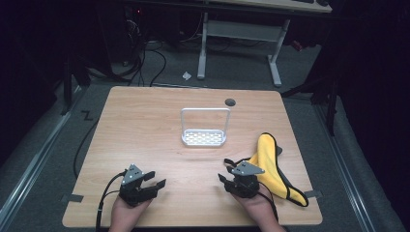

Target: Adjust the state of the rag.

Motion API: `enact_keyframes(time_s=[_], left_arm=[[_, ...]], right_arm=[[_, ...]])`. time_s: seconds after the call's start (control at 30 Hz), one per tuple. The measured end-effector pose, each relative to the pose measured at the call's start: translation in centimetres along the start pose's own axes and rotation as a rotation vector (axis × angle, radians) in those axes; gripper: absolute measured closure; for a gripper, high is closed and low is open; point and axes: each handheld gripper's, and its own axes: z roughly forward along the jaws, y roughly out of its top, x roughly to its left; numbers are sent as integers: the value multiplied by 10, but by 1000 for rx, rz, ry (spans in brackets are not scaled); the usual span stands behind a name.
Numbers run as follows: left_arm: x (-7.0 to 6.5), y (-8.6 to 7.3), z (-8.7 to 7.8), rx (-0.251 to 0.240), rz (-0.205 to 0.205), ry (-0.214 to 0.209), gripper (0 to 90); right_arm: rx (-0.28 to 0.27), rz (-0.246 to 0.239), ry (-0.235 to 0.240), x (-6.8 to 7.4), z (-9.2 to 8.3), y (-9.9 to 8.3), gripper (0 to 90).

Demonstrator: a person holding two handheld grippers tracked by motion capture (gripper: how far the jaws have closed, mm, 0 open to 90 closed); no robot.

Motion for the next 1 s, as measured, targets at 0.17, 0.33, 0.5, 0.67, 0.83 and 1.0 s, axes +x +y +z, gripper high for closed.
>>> enact_keyframes(time_s=[0.17, 0.33, 0.5, 0.67, 0.83, 1.0], left_arm=[[-3, 1, 1, 5, 19, -15, 416], [-4, 0, 6, 25, 12, -24, 398], [-6, 0, 3, 12, 27, -19, 440], [-3, 1, 2, -2, -3, -31, 441], [-1, 1, -1, -13, -2, -19, 434], [2, 1, -3, -17, -15, -15, 423]], right_arm=[[-12, 25, 12, -7, -4, -2, 572], [-30, 0, -1, -9, -11, 0, 648], [-75, -43, -63, -16, -37, 11, 833], [-87, 30, -174, -53, -70, 7, 900], [-70, 104, -250, -85, -85, -8, 900], [-6, 178, -261, -105, -80, -26, 900]])
